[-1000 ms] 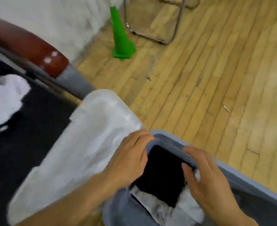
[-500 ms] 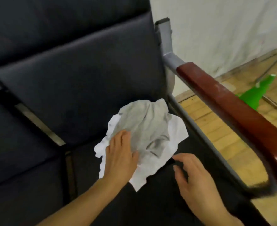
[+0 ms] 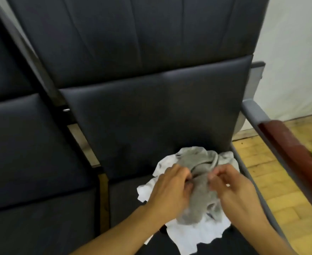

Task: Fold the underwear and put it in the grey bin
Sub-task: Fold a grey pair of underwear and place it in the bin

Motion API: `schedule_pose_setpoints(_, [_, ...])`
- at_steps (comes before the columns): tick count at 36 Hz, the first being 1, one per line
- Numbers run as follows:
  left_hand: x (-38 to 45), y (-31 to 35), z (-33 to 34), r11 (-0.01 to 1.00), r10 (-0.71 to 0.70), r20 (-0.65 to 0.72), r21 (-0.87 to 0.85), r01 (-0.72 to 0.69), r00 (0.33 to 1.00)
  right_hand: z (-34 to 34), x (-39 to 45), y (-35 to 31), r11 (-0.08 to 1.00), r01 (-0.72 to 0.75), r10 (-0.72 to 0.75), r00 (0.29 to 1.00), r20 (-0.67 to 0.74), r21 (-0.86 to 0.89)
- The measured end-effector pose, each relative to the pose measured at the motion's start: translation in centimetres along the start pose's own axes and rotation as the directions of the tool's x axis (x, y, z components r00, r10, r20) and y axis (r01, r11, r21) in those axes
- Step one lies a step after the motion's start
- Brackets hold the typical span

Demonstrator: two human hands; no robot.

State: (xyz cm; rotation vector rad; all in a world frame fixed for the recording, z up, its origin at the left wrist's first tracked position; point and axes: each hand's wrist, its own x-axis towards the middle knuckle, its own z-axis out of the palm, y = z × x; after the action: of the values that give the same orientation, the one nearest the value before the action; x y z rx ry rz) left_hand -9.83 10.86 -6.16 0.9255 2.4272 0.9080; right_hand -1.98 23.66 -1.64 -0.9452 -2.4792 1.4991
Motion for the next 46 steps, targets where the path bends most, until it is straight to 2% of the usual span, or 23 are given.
schedule_pose_setpoints(2, [-0.5, 0.9, -1.2, 0.998, 0.024, 0.041, -0.066, -0.021, 0.999, -1.0, 0.2, -2.9, 0.992, 0.086, -0.088, 0.996, 0.013, 0.094])
schedule_pose_setpoints(5, [-2.4, 3.8, -4.3, 0.996, 0.052, 0.049, -0.069, -0.049, 0.997, -2.7, -1.9, -8.4, 0.964, 0.165, -0.18, 0.982, 0.055, 0.208])
schedule_pose_setpoints(7, [-3.3, 6.6, -8.5, 0.995, 0.031, -0.063, -0.089, -0.037, 0.998, -4.5, -3.3, -12.9, 0.942, 0.229, -0.246, 0.968, 0.042, 0.243])
schedule_pose_setpoints(9, [-4.2, 9.8, -13.5, 0.981, 0.016, -0.206, -0.187, -0.055, 0.979, -6.5, -4.6, -17.5, 0.913, 0.301, -0.32, 0.947, 0.024, 0.276])
schedule_pose_setpoints(11, [-6.3, 13.3, -19.8, 0.965, -0.004, -0.285, -0.253, -0.071, 0.959, -9.0, -6.6, -22.9, 0.881, 0.384, -0.395, 0.918, -0.015, 0.277])
schedule_pose_setpoints(13, [-9.1, 16.7, -26.2, 0.979, 0.03, -0.319, -0.181, -0.092, 0.947, -11.3, -8.3, -28.3, 0.849, 0.474, -0.466, 0.88, -0.094, 0.232])
schedule_pose_setpoints(15, [-11.9, 20.0, -31.8, 0.99, 0.038, -0.331, -0.115, -0.08, 0.943, -13.5, -10.1, -32.7, 0.843, 0.491, -0.462, 0.87, -0.171, 0.22])
schedule_pose_setpoints(16, [-14.8, 22.9, -37.2, 0.995, 0.027, -0.375, -0.081, -0.062, 0.927, -15.1, -12.3, -37.5, 0.838, 0.481, -0.449, 0.876, -0.175, 0.259])
schedule_pose_setpoints(18, [-15.8, 25.2, -40.9, 0.997, 0.018, -0.419, -0.059, -0.047, 0.908, -15.6, -12.9, -39.9, 0.845, 0.422, -0.392, 0.907, -0.157, 0.327])
schedule_pose_setpoints(22, [-24.6, 32.6, -52.6, 0.995, 0.004, -0.56, -0.082, -0.06, 0.829, -17.2, -19.7, -50.8, 0.781, 0.466, -0.452, 0.881, -0.138, 0.416])
schedule_pose_setpoints(24, [-28.1, 34.8, -56.3, 0.992, 0.007, -0.602, -0.096, -0.082, 0.798, -17.5, -22.5, -55.1, 0.74, 0.527, -0.503, 0.846, -0.177, 0.417])
schedule_pose_setpoints(27, [-34.3, 37.0, -60.9, 0.989, -0.011, -0.662, -0.118, -0.09, 0.749, -16.9, -27.5, -60.9, 0.723, 0.566, -0.571, 0.812, -0.118, 0.397])
schedule_pose_setpoints(33, [-45.9, 36.5, -68.5, 0.994, 0.016, -0.744, -0.061, -0.091, 0.668, -15.1, -37.2, -69.9, 0.637, 0.694, -0.719, 0.692, -0.067, 0.335])
schedule_pose_setpoints(35, [-49.3, 35.6, -70.3, 0.998, 0.057, -0.7, 0.056, -0.025, 0.712, -14.2, -39.6, -71.4, 0.614, 0.702, -0.754, 0.657, 0.004, 0.361])
schedule_pose_setpoints(38, [-54.1, 33.7, -72.6, 0.946, 0.011, -0.541, 0.279, 0.167, 0.841, -12.8, -42.1, -73.0, 0.6, 0.736, -0.787, 0.614, 0.063, 0.313])
schedule_pose_setpoints(40, [-56.7, 31.8, -74.5, 0.876, -0.028, -0.502, 0.404, 0.263, 0.864, -12.1, -43.8, -74.4, 0.584, 0.76, -0.811, 0.561, 0.167, 0.286])
schedule_pose_setpoints(43, [-60.4, 28.4, -77.1, 0.841, -0.011, -0.572, 0.439, 0.317, 0.82, -10.0, -46.1, -76.5, 0.603, 0.767, -0.767, 0.481, 0.424, 0.22])
schedule_pose_setpoints(45, [-62.6, 26.4, -78.6, 0.86, -0.006, -0.64, 0.389, 0.33, 0.768, -8.4, -47.1, -77.7, 0.557, 0.822, -0.745, 0.432, 0.508, 0.118])
schedule_pose_setpoints(46, [-63.6, 25.5, -79.4, 0.868, -0.009, -0.675, 0.36, 0.34, 0.737, -7.7, -47.6, -78.4, 0.533, 0.844, -0.737, 0.434, 0.519, 0.051])
